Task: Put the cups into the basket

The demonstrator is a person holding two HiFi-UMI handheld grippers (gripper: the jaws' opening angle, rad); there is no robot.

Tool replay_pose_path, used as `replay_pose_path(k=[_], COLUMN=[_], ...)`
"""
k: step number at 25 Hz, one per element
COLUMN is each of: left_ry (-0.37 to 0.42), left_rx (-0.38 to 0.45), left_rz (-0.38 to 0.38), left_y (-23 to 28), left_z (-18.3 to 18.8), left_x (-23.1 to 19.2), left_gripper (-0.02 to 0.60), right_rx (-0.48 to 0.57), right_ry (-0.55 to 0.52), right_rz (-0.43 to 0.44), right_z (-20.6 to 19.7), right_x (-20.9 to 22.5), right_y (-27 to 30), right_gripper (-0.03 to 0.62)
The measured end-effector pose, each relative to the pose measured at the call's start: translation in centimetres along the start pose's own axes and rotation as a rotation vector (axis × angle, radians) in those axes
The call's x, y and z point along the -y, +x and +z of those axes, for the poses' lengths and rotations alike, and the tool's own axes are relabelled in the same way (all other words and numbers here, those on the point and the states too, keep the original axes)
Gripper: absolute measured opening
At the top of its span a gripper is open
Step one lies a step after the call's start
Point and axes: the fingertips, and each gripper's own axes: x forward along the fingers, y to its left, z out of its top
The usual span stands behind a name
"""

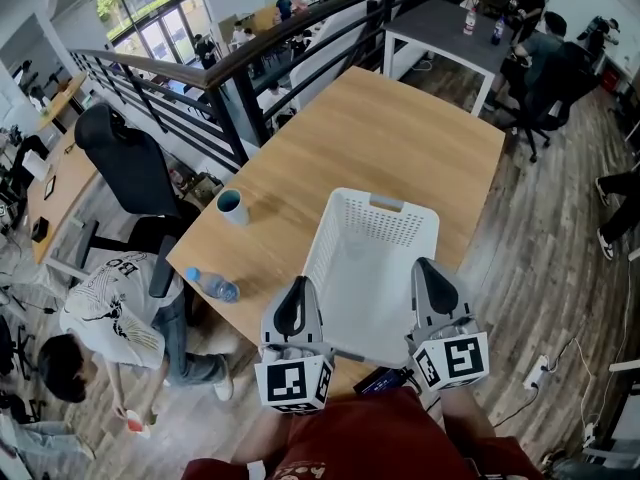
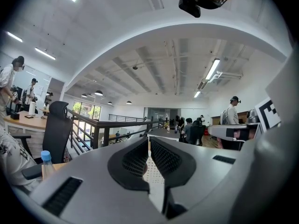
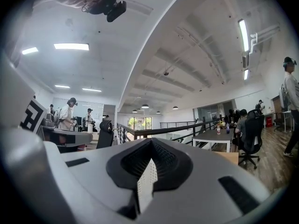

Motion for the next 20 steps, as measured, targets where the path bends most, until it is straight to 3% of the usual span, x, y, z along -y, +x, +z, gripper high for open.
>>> replay_pose_path(k=[20], left_ry=[-0.007], left_rx=[-0.003], left_rz=[0.002], left_y=[0.01], left_z=[-0.21], left_x=[0.12], left_gripper=[0.021], right_rx=[0.005], right_ry=[-0.020], right_rz=[-0.008], right_z=[-0.07], right_x=[0.34], right_y=[-0.04], right_gripper=[0.009])
